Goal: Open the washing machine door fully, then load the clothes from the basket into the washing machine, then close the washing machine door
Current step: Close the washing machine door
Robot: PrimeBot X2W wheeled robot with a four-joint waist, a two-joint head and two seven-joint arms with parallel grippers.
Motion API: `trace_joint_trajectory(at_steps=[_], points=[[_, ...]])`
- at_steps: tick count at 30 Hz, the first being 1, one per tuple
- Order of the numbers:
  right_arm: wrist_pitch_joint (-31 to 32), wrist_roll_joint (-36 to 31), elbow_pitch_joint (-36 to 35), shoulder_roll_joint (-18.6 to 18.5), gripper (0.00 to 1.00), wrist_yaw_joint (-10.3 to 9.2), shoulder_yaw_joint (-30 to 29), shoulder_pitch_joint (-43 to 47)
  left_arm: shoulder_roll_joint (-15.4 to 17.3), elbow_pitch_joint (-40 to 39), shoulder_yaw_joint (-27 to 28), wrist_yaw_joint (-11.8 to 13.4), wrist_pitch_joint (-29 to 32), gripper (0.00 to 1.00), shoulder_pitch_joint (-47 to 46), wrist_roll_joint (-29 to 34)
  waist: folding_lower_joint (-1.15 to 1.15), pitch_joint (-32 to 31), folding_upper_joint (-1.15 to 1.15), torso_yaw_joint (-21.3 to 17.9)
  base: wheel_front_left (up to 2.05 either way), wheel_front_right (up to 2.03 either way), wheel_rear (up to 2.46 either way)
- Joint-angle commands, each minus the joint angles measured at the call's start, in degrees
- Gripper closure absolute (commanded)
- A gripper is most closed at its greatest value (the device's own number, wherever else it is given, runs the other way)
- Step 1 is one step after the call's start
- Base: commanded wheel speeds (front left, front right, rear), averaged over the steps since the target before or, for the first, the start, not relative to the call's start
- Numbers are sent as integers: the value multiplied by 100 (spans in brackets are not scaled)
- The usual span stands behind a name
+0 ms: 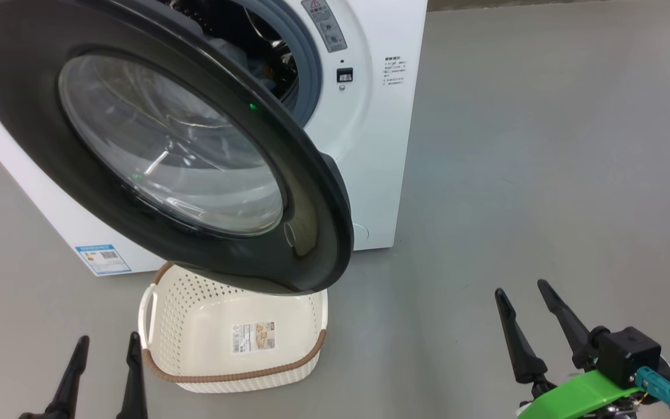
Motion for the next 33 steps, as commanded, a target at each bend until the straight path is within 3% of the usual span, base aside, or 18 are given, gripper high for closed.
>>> trace_joint_trajectory(at_steps=[1,25,26,27,28,33], points=[[18,-40,-167,2,0,9,133,-23,103,-159,175,61,20,0,-82,49,0,-6,0,-3,0,0,0],[61,-87,-170,2,0,9,149,3,29,-218,42,217,106,0,-70,-3,0,-59,0,0,0,0,0],[70,-74,-167,2,73,9,146,3,32,-218,35,229,105,0,-68,0,0,-62,0,7,0,0,0],[70,-74,-167,2,73,9,146,3,32,-218,35,229,105,0,-68,0,0,-62,0,7,0,0,0],[74,-62,-166,2,100,9,140,4,35,-219,31,234,104,0,-68,1,0,-64,0,13,0,0,0],[106,-37,-165,2,100,9,127,-2,43,-226,14,253,101,0,-73,-1,0,-71,0,42,0,0,0]])
